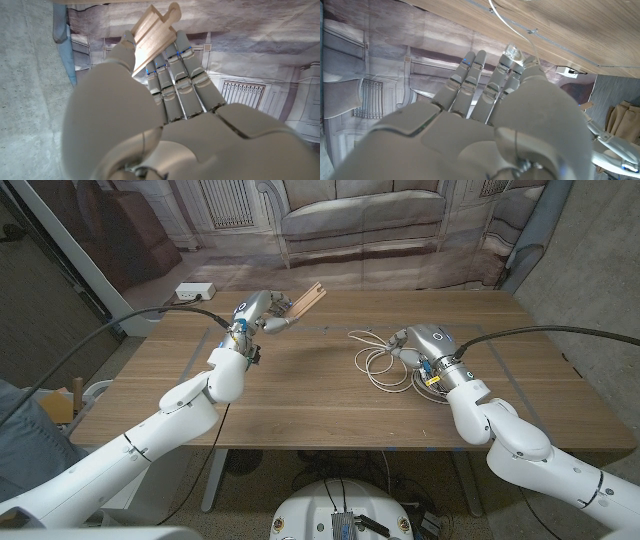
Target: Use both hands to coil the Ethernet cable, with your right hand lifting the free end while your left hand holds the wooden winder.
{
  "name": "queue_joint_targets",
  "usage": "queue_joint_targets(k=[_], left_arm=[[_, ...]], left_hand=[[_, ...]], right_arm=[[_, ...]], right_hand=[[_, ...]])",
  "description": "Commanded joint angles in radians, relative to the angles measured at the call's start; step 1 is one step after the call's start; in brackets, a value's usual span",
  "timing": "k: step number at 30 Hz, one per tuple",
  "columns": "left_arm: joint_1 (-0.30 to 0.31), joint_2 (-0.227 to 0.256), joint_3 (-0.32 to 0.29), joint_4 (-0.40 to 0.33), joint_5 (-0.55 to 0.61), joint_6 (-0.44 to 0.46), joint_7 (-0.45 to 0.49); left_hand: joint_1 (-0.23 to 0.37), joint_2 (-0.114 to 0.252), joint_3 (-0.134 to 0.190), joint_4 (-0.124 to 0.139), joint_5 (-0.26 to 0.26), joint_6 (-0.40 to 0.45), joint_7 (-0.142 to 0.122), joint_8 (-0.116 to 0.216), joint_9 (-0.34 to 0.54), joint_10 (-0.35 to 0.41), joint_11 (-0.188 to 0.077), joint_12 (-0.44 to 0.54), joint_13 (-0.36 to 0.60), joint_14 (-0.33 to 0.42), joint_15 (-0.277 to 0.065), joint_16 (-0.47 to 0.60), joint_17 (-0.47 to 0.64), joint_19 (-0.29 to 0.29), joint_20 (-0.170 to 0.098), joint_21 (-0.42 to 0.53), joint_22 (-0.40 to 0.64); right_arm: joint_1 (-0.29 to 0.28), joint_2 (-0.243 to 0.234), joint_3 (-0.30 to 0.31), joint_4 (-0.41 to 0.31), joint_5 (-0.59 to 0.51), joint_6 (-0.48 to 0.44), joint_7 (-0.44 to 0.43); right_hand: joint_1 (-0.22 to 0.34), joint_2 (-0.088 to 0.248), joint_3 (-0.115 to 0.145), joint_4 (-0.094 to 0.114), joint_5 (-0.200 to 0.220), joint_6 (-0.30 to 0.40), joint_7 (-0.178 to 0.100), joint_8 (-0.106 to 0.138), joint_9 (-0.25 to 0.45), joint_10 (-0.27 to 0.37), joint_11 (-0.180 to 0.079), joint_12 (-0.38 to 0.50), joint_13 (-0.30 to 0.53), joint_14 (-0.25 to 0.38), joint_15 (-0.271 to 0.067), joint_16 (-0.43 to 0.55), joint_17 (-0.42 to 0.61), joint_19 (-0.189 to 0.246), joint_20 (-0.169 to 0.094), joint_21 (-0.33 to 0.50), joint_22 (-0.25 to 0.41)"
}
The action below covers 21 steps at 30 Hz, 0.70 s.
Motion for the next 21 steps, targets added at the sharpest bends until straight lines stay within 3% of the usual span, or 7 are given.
queue_joint_targets(k=[1, 21], left_arm=[[-0.114, -0.015, 0.071, 0.003, 0.066, 0.024, -0.086], [-0.324, -0.125, 0.208, 0.125, 0.152, -0.052, -0.219]], left_hand=[[0.03, 0.062, 0.05, 0.015, 0.006, 0.165, -0.065, 0.01, 0.004, 0.121, -0.115, 0.002, 0.007, 0.114, -0.151, 0.003, 0.003, -0.005, 0.001, 0.006, 0.002], [0.03, 0.06, 0.053, 0.014, 0.008, 0.162, -0.064, 0.007, 0.004, 0.122, -0.113, 0.001, 0.02, 0.11, -0.152, 0.004, 0.007, -0.01, 0.0, 0.006, 0.002]], right_arm=[[-0.019, -0.026, 0.022, -0.064, -0.026, 0.01, 0.06], [-0.111, -0.049, 0.156, -0.175, 0.055, 0.12, -0.022]], right_hand=[[0.029, 0.007, -0.01, 0.01, 0.014, 0.015, 0.0, -0.004, 0.004, -0.007, 0.001, 0.01, 0.013, 0.02, -0.139, -0.001, 0.002, -0.005, -0.143, -0.006, 0.002], [0.067, 0.009, -0.051, 0.055, 0.022, 0.019, -0.001, -0.01, 0.007, -0.002, 0.0, 0.003, 0.033, 0.015, -0.138, -0.007, -0.002, -0.028, -0.138, -0.029, 0.0]])
